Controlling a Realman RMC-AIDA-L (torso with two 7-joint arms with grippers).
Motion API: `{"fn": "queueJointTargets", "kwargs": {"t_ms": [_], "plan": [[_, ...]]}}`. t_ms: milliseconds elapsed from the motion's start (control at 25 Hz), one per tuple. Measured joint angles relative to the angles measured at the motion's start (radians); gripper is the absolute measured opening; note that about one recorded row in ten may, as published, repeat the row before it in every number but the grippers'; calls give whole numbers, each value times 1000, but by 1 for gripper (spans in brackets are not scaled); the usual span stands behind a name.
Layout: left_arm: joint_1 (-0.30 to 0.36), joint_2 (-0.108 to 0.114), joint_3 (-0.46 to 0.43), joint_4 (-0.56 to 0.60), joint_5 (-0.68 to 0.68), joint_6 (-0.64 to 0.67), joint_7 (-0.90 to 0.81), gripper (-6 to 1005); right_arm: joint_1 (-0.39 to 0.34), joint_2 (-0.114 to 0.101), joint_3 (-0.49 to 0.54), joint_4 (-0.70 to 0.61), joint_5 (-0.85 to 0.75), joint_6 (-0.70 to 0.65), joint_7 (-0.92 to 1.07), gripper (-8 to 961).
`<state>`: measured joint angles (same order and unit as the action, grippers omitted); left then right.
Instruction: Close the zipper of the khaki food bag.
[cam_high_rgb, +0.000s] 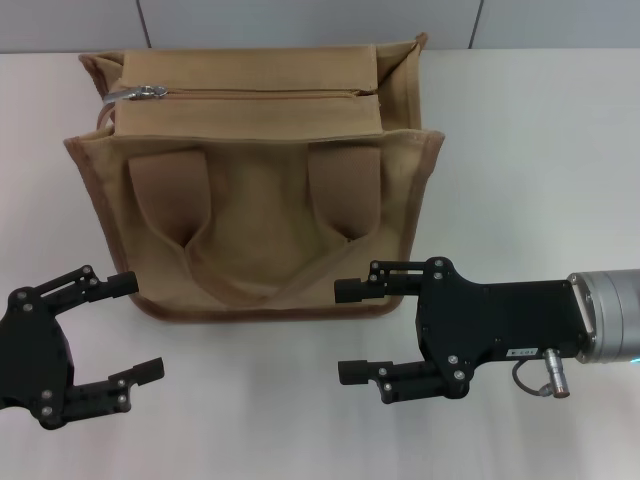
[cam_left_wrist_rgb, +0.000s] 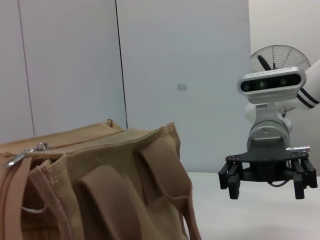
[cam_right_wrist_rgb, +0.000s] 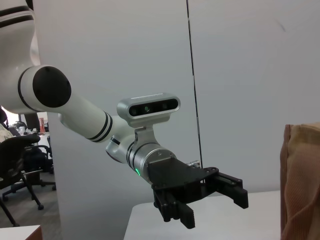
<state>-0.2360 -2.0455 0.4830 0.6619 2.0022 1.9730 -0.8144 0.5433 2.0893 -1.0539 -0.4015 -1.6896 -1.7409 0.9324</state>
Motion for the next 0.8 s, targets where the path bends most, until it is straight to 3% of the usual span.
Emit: {"fn": "queueJointTargets", "kwargs": {"t_ms": [440,600,640,680,800], "plan": [[5,-2,-17,-10,-6,-9,9,805,4,1,1,15,2,1,-3,726],[5,-20,-179,-33,-10,-16,24,797,6,1,9,51,11,4,-20,726],[5,-20,-179,-33,-10,-16,24,795,6,2,10,64,19,4,-31,726],[5,-21,-252,-61,-10,-19,44,792,7,2,9,81,31,4,-48,726],[5,-21,-323,-90,-10,-37,59,786,3,2,9,121,54,5,-96,726]]}}
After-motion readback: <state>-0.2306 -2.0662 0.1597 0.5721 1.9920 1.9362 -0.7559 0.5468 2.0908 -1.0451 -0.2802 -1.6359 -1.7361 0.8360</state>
